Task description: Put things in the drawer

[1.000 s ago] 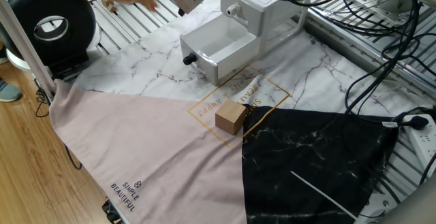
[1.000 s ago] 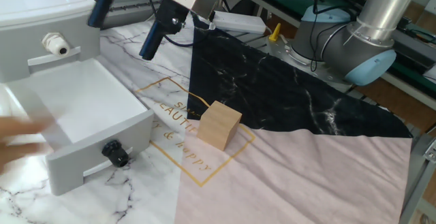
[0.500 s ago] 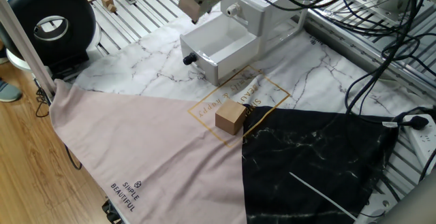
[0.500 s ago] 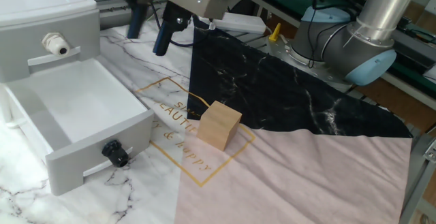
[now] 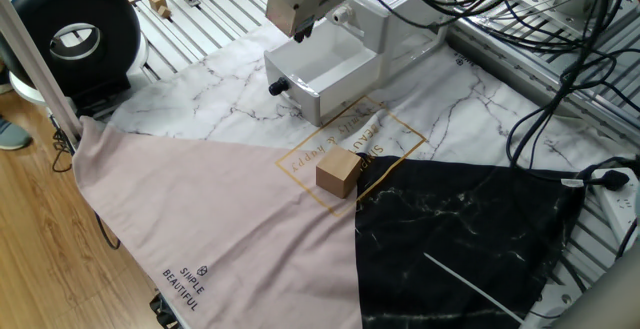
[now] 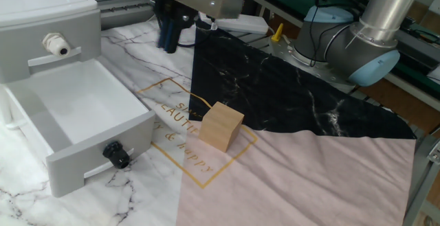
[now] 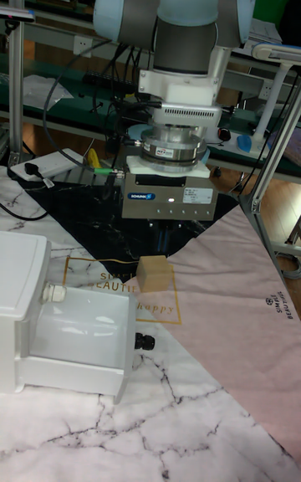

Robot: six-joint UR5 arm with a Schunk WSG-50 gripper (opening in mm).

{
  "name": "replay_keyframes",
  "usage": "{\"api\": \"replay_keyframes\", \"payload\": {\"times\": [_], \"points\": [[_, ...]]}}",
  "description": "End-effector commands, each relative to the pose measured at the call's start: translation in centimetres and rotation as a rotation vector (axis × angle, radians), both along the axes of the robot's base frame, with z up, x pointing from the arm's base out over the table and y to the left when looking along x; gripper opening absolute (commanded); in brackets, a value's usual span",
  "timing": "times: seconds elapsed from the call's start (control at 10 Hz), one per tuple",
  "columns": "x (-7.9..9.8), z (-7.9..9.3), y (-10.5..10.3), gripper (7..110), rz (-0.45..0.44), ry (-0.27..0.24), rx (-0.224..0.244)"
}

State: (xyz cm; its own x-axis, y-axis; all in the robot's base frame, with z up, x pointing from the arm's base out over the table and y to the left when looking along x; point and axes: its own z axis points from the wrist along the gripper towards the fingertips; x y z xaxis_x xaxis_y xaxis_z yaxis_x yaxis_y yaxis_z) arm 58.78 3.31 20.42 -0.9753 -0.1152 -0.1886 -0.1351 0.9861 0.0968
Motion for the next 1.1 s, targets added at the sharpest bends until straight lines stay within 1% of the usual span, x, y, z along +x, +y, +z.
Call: {"api": "replay_keyframes", "payload": {"times": [0.0,0.1,0.2,0.3,0.4,0.5,0.6,0.7,0.8,0.9,1.0], "points": [[-1.2,0.2,1.2,7,-0.006,0.050,0.054],[-1.2,0.2,1.5,7,-0.020,0.052,0.067],[-1.3,0.1,0.9,7,-0.016,0.053,0.042],[-1.5,-0.1,-0.2,7,-0.019,0.063,-0.004],[-2.1,-0.2,-0.6,7,-0.037,0.088,-0.017],[-2.4,-0.2,-0.3,7,-0.057,0.103,0.000],[-2.6,-0.2,-0.2,7,-0.057,0.109,0.003],[-3.2,-0.3,-1.1,7,-0.060,0.136,-0.035],[-3.5,-0.4,-1.8,7,-0.053,0.144,-0.063],[-3.4,-0.3,-1.5,7,-0.067,0.143,-0.051],[-3.5,-0.3,-0.8,7,-0.083,0.148,-0.022]]}}
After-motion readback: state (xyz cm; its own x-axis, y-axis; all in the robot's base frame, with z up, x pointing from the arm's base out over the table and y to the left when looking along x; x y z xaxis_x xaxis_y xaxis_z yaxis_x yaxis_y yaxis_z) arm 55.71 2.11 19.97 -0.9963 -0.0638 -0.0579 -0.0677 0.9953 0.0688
